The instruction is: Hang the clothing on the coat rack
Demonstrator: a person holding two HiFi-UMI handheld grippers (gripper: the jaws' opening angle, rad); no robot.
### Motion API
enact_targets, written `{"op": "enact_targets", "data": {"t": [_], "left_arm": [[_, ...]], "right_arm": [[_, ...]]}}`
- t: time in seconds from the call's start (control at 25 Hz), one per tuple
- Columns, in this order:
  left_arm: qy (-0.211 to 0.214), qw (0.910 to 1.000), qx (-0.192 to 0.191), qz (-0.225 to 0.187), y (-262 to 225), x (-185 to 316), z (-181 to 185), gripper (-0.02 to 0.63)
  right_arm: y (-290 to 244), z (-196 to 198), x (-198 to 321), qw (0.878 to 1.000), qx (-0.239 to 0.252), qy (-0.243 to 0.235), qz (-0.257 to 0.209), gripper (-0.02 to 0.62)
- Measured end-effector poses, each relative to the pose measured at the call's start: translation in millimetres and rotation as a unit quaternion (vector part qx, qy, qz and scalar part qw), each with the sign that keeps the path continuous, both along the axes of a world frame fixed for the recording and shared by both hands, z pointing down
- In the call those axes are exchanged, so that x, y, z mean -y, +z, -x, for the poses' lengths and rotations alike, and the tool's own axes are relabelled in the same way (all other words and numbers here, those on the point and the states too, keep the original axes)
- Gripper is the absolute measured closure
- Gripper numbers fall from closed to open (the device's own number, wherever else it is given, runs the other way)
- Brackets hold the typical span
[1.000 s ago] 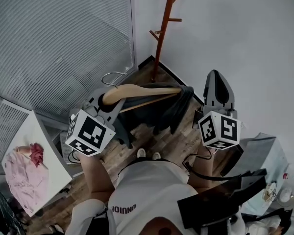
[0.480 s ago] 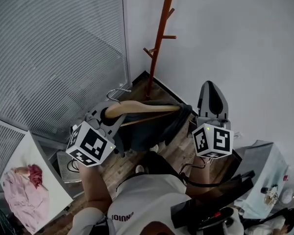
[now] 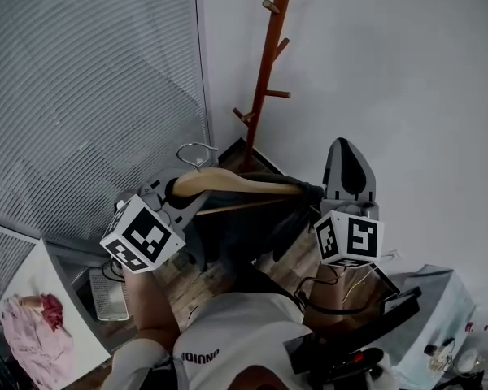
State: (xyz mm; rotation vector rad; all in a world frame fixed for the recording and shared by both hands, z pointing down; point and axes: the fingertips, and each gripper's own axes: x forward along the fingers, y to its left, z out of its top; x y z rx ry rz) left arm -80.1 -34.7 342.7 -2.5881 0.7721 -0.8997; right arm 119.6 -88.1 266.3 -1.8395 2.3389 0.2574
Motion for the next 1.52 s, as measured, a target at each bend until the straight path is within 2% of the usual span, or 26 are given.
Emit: {"op": "enact_targets", "data": {"t": [0.12,0.2,0.48,0.68,1.04,1.32,1.52], "left_arm": [[0.003,1.0000,-0.004,0.001,-8,25,-9,0.588],[0.005,1.0000,-0.004,-0.003,-15,40,-16,0.587],[0.014,0.9995,-0.009,-0.028,-41,82,-35,0.588],[0.022,0.9992,-0.007,-0.032,-52,112,-38,0.588],[0.067,0.9972,0.004,-0.034,-75,150,-45,0.588],[0.086,0.9956,0.010,-0.035,-78,177,-30,0.588],[0.117,0.9925,0.017,-0.031,-81,194,-35,0.587]], "right_arm": [[-14,10,16,0.997,-0.002,-0.079,-0.024,0.574],[-22,9,29,0.994,-0.001,-0.104,-0.030,0.574],[-33,-12,69,0.995,-0.062,-0.059,-0.047,0.574],[-36,-23,86,0.996,-0.065,-0.037,-0.051,0.574],[-57,-26,97,0.995,-0.070,-0.001,-0.070,0.574],[-62,-7,112,0.993,-0.081,0.026,-0.078,0.574],[-66,-6,119,0.990,-0.099,0.057,-0.084,0.574]]}}
